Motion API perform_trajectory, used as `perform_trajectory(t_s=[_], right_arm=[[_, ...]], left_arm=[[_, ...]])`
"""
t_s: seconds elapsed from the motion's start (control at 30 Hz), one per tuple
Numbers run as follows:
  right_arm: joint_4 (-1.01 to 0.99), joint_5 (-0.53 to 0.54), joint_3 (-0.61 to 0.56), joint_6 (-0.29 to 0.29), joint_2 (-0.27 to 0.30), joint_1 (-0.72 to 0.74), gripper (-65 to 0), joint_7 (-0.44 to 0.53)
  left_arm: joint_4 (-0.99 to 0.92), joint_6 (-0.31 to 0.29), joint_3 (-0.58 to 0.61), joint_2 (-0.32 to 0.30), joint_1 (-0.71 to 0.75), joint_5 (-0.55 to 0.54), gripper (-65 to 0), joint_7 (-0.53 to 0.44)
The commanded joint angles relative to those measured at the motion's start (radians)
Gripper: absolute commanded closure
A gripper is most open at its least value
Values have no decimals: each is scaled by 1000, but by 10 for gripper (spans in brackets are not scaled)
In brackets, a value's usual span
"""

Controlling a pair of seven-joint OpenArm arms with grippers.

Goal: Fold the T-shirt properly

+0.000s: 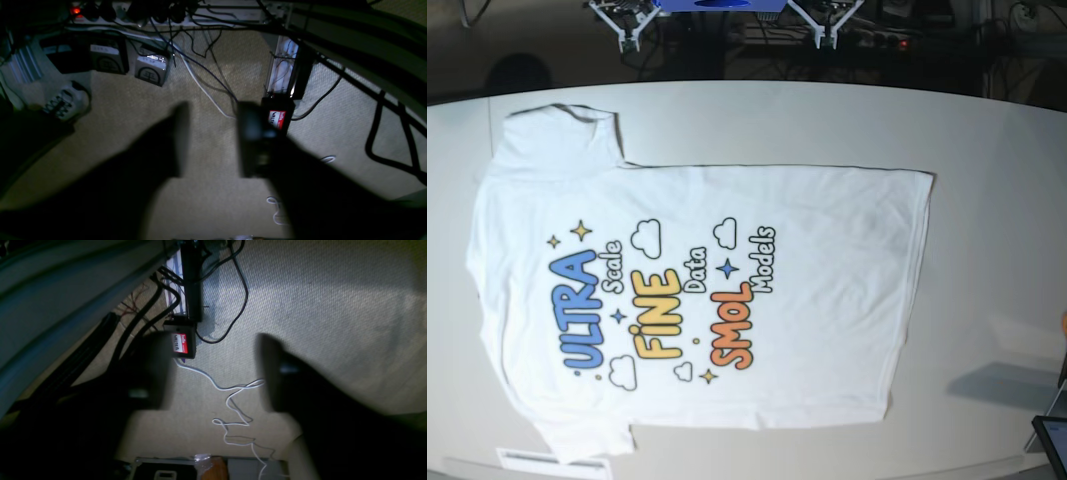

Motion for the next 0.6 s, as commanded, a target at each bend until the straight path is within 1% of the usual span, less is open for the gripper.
perform_trajectory(t_s=[0.0, 0.03, 0.07, 0.1, 0.13, 0.17, 0.2, 0.23, 0.27, 0.3, 0.33, 0.37, 0.4, 0.43, 0.57], right_arm=[[4, 2, -3, -3, -5, -5, -548, 8], [4, 2, -5, -3, -5, -7, -577, 8], [4, 2, -3, -3, -5, -10, -572, 10], [4, 2, -3, -3, -5, -18, -541, 10], [11, 2, 3, -3, -2, -22, -476, 16], [27, 2, 3, -3, -2, -28, -373, 27], [31, 2, 3, -3, -1, -33, -267, 31], [39, 2, 4, -4, 1, -44, -133, 34], [39, 2, 4, -4, 2, -44, -20, 34], [39, 2, 4, -4, 2, -44, 0, 34], [39, 2, 4, -4, 2, -45, -6, 34], [39, 2, 4, -4, 2, -47, -52, 34], [39, 2, 4, -4, 2, -47, -81, 36], [37, 2, 4, -4, 2, -47, -91, 36], [37, 2, 3, -4, 4, -48, -90, 36]], left_arm=[[3, 5, -1, 0, 17, 1, -396, -3], [3, 3, -1, 0, 19, 1, -401, -6], [3, 3, 0, 0, 19, 1, -401, -9], [3, 3, 0, 0, 19, 1, -396, -9], [3, 3, 0, 0, 19, 1, -363, -9], [3, 3, 0, 0, 19, 1, -282, -9], [3, 3, -1, 0, 19, 1, -185, -9], [3, 3, -1, -2, 19, 1, -47, -11], [3, 3, -1, -2, 22, 1, 0, -11], [3, 3, -1, -2, 27, 1, 0, -11], [3, 3, -1, -2, 28, 1, -15, -11], [3, 3, -1, -2, 31, 1, -17, -11], [3, 3, -1, -2, 31, 1, -10, -12], [3, 3, -1, 0, 31, 1, -2, -12], [3, 3, -1, 0, 31, 1, 0, -12]])
